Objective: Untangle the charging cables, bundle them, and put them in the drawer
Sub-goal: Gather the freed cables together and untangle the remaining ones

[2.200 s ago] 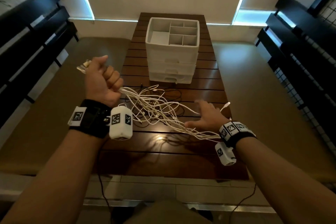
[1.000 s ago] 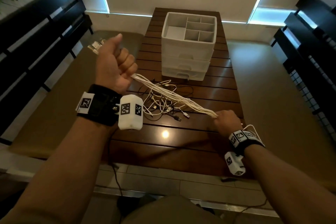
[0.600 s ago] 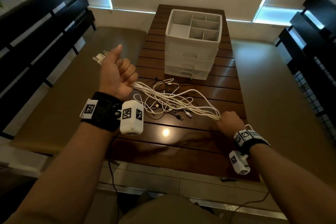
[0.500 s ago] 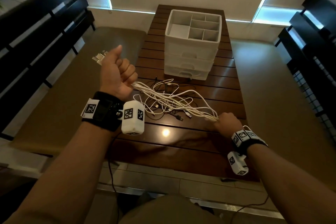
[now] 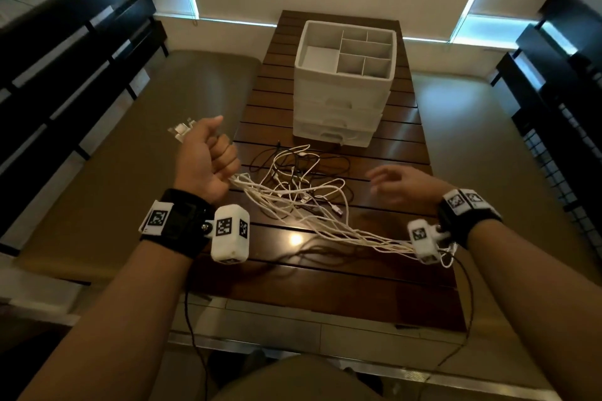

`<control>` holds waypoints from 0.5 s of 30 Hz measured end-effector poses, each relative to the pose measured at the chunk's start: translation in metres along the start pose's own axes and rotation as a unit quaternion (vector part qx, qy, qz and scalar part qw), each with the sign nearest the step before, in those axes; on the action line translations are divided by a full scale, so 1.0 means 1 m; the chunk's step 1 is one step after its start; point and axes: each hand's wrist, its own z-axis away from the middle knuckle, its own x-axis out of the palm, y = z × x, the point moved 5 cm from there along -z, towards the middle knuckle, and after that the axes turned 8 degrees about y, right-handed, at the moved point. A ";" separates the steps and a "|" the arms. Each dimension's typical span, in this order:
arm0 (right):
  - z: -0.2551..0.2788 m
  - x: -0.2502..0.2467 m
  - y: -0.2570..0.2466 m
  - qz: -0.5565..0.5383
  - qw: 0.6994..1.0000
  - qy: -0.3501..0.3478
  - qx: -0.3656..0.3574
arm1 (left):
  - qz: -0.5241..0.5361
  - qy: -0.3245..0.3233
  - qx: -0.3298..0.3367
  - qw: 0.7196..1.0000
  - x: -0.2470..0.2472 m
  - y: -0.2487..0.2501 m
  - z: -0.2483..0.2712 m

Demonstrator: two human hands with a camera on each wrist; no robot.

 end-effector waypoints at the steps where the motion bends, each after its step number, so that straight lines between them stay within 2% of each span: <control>1: -0.013 0.001 -0.013 -0.017 0.999 0.043 -0.017 | 0.000 -0.001 -0.005 1.000 -0.005 -0.003 0.001; 3: -0.036 0.013 -0.033 0.027 0.990 0.132 -0.036 | -0.003 0.002 -0.014 1.000 -0.015 -0.008 0.003; 4: -0.045 0.024 -0.044 0.060 0.985 0.155 -0.046 | -0.005 0.004 -0.016 1.000 -0.018 -0.010 0.004; 5: -0.053 0.040 -0.055 0.086 0.982 0.158 -0.060 | -0.007 0.005 -0.018 1.000 -0.021 -0.011 0.005; 7: -0.070 0.076 -0.070 0.096 0.986 0.115 -0.070 | -0.011 0.005 -0.018 1.000 -0.020 -0.012 0.007; 11: -0.087 0.126 -0.077 0.158 0.986 0.029 -0.045 | -0.022 -0.003 -0.024 0.999 -0.008 -0.019 0.011; 13: -0.091 0.131 -0.077 0.162 0.985 0.046 -0.049 | -0.025 -0.006 -0.029 0.999 -0.003 -0.022 0.012; 15: -0.087 0.119 -0.087 0.099 0.988 0.096 -0.063 | -0.027 -0.010 -0.028 0.999 -0.002 -0.023 0.013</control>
